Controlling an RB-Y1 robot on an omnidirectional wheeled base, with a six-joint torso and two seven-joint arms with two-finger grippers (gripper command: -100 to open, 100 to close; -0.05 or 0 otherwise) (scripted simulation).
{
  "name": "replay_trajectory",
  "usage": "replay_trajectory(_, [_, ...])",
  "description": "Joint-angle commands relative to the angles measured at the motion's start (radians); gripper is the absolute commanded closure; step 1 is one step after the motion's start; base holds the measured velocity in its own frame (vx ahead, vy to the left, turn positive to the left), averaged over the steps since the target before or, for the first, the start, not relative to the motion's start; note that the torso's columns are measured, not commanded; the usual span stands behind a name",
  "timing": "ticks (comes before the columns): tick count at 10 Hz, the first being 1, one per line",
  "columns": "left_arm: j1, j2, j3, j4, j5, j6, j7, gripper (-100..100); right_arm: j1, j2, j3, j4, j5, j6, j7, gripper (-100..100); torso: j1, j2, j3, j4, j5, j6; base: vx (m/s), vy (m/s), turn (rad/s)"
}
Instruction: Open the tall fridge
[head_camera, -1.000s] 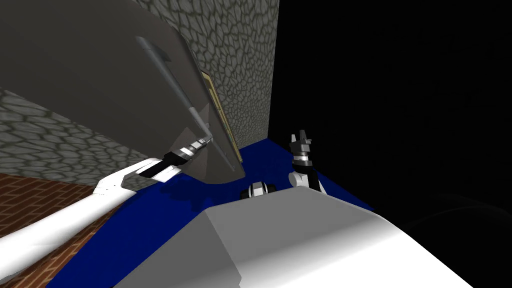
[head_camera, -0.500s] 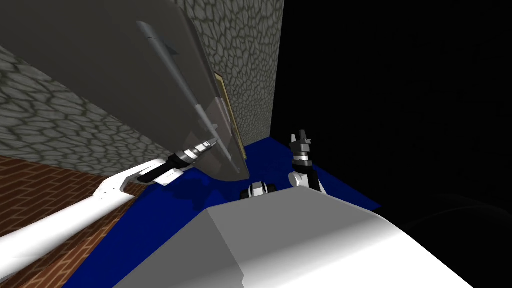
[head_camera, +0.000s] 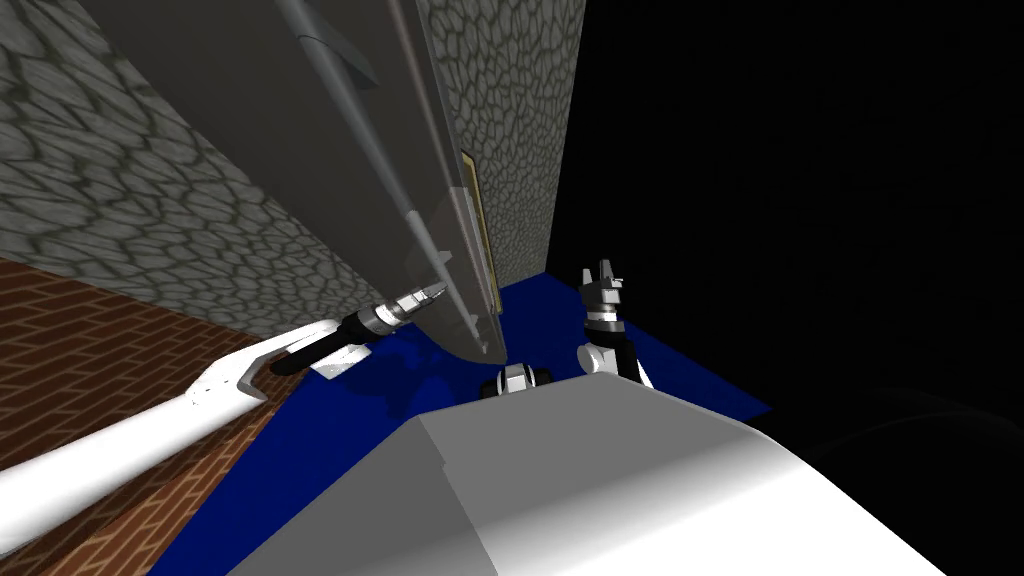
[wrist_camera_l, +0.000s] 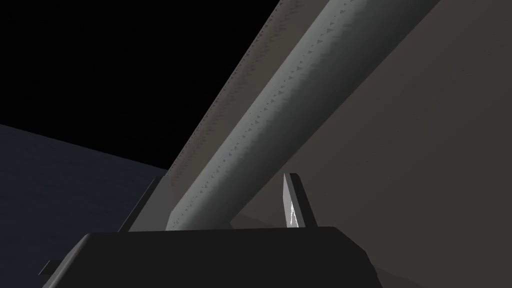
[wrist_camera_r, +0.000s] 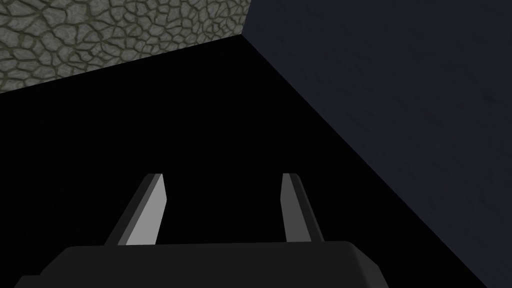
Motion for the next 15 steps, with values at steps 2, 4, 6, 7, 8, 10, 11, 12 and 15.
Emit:
replay_trajectory(2, [-0.014, -0.027, 0.012, 0.007, -0.040, -0.056, 0.039, 100, 0.000, 0.000, 0.000, 0.000, 0.000, 0.000, 0.000, 0, -0.007, -0.001, 0.000, -0.002, -0.001, 0.001, -0.067, 0.084, 0.033])
replay_trajectory(4, [-0.043, -0.068, 0.013, 0.045, -0.097, -0.101, 0.084, 100, 0.000, 0.000, 0.000, 0.000, 0.000, 0.000, 0.000, 0, 0.003, 0.001, 0.001, 0.001, 0.001, -0.001, -0.090, 0.103, 0.050])
replay_trajectory(6, [-0.057, -0.068, 0.013, 0.061, -0.131, -0.142, 0.123, 100, 0.000, 0.000, 0.000, 0.000, 0.000, 0.000, 0.000, 0, 0.006, 0.000, 0.002, -0.003, 0.003, 0.000, -0.039, 0.095, 0.023])
replay_trajectory(7, [-0.100, -0.109, 0.014, 0.114, -0.178, -0.183, 0.161, 100, 0.000, 0.000, 0.000, 0.000, 0.000, 0.000, 0.000, 0, -0.002, -0.002, 0.001, -0.005, 0.001, 0.001, -0.053, 0.096, 0.070])
replay_trajectory(8, [-0.100, -0.109, 0.014, 0.114, -0.202, -0.209, 0.188, 100, 0.000, 0.000, 0.000, 0.000, 0.000, 0.000, 0.000, 0, -0.001, 0.000, 0.002, -0.006, 0.001, 0.001, -0.065, 0.090, 0.033])
replay_trajectory(10, [-0.144, -0.149, 0.016, 0.166, -0.264, -0.271, 0.246, 100, 0.000, 0.000, 0.000, 0.000, 0.000, 0.000, 0.000, 0, 0.002, 0.001, 0.004, -0.006, 0.003, 0.001, -0.090, 0.109, 0.043])
replay_trajectory(11, [-0.144, -0.149, 0.016, 0.166, -0.272, -0.279, 0.257, 100, 0.000, 0.000, 0.000, 0.000, 0.000, 0.000, 0.000, 0, 0.001, 0.000, 0.003, -0.006, 0.003, 0.001, -0.034, 0.041, 0.003])
replay_trajectory(12, [-0.187, -0.190, 0.017, 0.209, -0.311, -0.317, 0.295, 100, 0.000, 0.000, 0.000, 0.000, 0.000, 0.000, 0.000, 0, -0.002, -0.003, 0.001, -0.007, 0.001, 0.001, -0.040, 0.078, 0.081])
replay_trajectory(15, [-0.230, -0.231, 0.018, 0.271, -0.403, -0.399, 0.379, 100, 0.000, 0.000, 0.000, 0.000, 0.000, 0.000, 0.000, 0, 0.004, 0.001, 0.003, -0.006, 0.003, 0.001, -0.069, 0.118, 0.042])
